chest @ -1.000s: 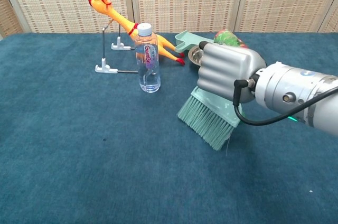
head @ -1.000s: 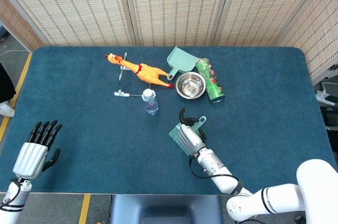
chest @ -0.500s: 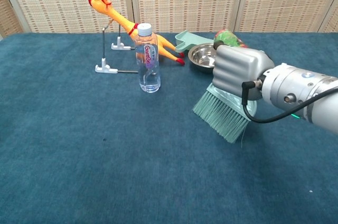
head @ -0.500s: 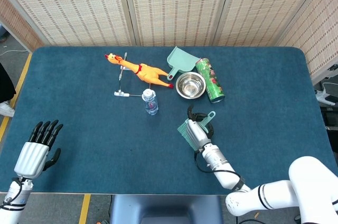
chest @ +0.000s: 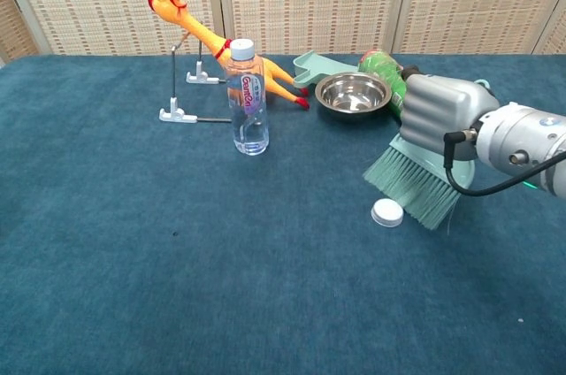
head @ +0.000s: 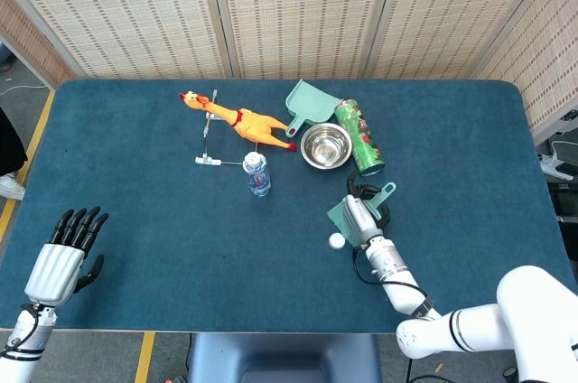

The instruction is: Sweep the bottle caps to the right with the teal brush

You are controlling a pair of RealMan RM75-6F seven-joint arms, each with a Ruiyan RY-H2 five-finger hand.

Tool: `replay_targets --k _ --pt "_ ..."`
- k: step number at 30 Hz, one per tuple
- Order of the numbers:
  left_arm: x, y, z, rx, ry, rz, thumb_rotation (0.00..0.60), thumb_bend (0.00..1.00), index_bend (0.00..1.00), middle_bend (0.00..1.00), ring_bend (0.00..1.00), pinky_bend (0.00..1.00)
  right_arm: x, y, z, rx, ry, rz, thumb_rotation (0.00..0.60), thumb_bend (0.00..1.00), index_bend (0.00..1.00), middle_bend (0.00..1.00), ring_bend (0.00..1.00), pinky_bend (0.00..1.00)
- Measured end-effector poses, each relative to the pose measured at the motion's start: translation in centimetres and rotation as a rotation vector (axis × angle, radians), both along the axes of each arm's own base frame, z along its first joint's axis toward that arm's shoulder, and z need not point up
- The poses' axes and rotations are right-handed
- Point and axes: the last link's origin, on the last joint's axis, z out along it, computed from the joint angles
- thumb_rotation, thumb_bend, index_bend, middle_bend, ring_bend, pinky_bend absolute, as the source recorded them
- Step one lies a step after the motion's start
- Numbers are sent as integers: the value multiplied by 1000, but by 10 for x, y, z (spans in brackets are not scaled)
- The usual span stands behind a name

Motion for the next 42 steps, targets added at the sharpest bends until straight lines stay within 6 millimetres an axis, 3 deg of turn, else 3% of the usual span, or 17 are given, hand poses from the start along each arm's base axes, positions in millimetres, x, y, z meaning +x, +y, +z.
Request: replay_targets --k 20,24,29,35,42 --pt "-1 -1 -11 -24 28 9 600 463 0 0 0 50 -57 -7 44 -106 71 -104 600 328 956 779 523 175" --pt "-3 0 -16 -36 43 18 600 464 0 0 0 50 -85 -8 70 -168 83 -176 600 328 956 780 523 175" --pt "-4 5 -20 -42 51 19 600 464 0 0 0 49 -99 -10 90 -207 30 -207 600 328 956 780 523 175" --pt "-4 3 -17 -32 49 12 600 464 0 0 0 50 -86 -9 106 -201 -120 -174 600 328 956 781 524 175" --pt "-5 -2 -10 -22 36 -4 600 463 0 0 0 50 -34 13 93 -68 -283 -81 600 328 956 781 523 175"
